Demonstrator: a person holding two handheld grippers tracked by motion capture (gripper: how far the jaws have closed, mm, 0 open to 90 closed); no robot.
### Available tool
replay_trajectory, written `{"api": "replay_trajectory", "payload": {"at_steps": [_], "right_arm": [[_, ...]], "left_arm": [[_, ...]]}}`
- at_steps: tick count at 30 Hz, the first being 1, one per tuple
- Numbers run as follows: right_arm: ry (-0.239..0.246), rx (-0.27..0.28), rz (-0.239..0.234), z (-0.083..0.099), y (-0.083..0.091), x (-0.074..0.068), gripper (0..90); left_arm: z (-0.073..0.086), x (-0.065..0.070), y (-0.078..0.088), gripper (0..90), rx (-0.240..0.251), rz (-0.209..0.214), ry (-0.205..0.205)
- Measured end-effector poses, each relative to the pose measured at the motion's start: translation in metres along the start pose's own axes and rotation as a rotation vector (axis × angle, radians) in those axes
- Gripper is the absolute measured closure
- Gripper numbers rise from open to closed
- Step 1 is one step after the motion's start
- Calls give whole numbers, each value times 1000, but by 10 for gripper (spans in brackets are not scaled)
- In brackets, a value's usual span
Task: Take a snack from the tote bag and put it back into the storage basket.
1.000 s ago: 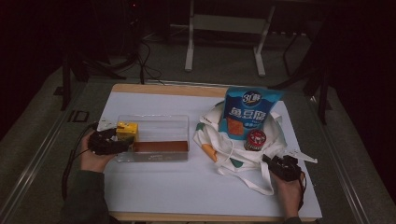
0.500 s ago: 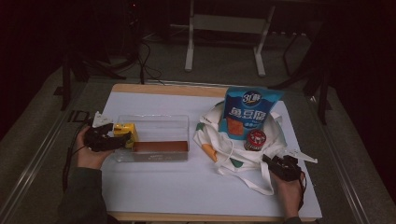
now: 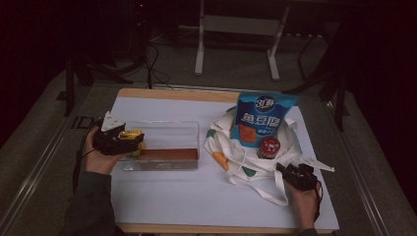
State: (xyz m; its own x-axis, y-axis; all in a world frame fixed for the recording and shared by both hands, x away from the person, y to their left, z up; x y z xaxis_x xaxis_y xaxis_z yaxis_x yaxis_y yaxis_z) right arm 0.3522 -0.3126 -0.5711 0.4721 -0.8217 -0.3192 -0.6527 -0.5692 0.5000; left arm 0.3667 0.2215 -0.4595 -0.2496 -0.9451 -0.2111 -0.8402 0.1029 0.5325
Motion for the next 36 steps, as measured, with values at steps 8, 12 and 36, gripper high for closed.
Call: {"api": "replay_trajectory", "payload": {"at_steps": [8,12,36], "right_arm": [[-1,0,0,0,0,0,618],[-3,0,-2,0,0,0,617],[-31,4,-33,-1,0,2,586]], "left_arm": [[-12,11,5,237,36,42,-20],[-16,18,4,235,40,59,-32],[-34,67,1,194,92,216,-79]]}}
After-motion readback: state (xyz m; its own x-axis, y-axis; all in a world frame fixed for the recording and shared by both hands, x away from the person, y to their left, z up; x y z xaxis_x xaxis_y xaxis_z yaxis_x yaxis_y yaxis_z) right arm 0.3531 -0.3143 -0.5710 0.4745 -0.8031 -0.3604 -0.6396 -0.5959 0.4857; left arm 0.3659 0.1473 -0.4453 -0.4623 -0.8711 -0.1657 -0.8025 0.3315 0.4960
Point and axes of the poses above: each handheld gripper's, and its own axes: y roughly backward along the jaws, z roughly out of its underside, x roughly to its right, the point moved 6 cm from there along -y, roughly forward along the jaws, and after that the axes turned 13 degrees about -z, right-handed, at the moved point
